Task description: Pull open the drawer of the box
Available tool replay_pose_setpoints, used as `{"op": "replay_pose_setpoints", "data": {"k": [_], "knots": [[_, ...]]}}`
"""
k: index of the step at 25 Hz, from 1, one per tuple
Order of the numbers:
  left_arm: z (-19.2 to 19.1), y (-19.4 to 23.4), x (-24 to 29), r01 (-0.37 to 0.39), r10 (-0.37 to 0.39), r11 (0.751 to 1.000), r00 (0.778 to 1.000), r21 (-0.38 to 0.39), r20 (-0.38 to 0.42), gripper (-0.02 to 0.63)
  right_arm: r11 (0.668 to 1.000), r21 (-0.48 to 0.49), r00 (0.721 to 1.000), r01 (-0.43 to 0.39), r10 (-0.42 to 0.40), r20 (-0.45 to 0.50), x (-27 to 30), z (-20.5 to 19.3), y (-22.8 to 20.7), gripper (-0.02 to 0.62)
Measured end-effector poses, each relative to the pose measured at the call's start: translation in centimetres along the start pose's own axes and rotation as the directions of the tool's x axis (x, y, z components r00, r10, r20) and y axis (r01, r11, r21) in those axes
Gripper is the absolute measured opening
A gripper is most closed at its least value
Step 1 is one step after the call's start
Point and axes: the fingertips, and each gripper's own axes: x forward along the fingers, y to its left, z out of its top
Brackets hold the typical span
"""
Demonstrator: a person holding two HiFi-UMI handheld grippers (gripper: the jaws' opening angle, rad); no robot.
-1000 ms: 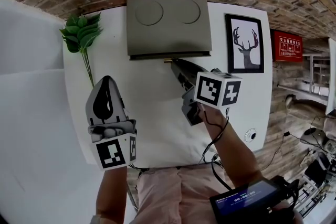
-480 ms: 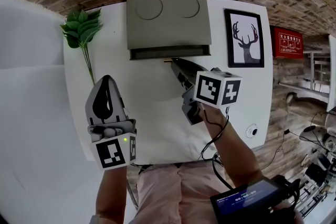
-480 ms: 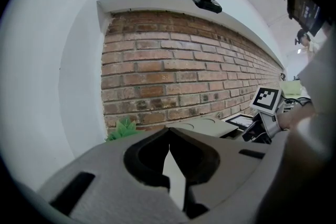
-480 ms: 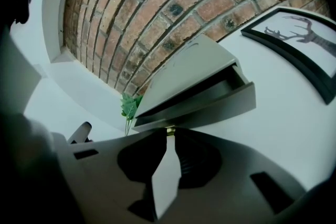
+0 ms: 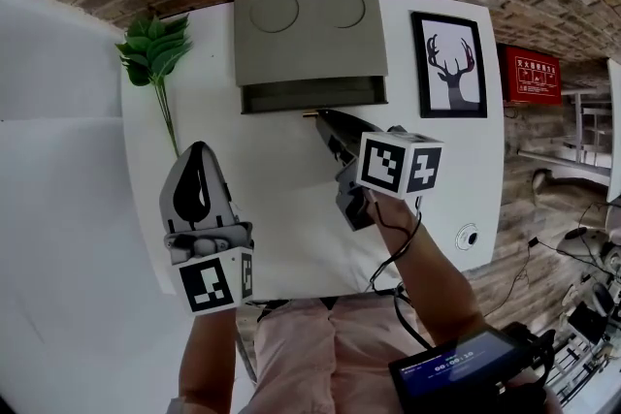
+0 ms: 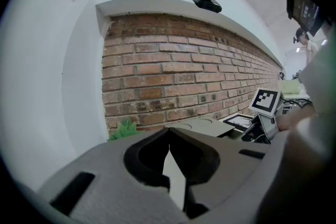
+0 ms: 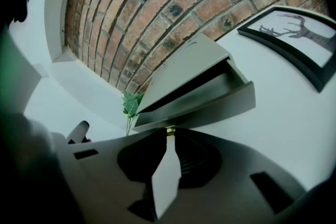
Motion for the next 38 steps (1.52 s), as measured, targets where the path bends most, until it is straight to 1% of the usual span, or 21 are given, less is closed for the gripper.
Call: {"op": "replay_pose_setpoints", "data": {"k": [38], "knots": [[0.9, -1.7, -4.6, 0.023, -0.024, 0.999, 0.999, 0.024, 0.022, 0.009, 1.000, 0.012, 1.000, -0.001, 0.001, -0.007, -2.8, -4.9, 0.6, 0.054]]}}
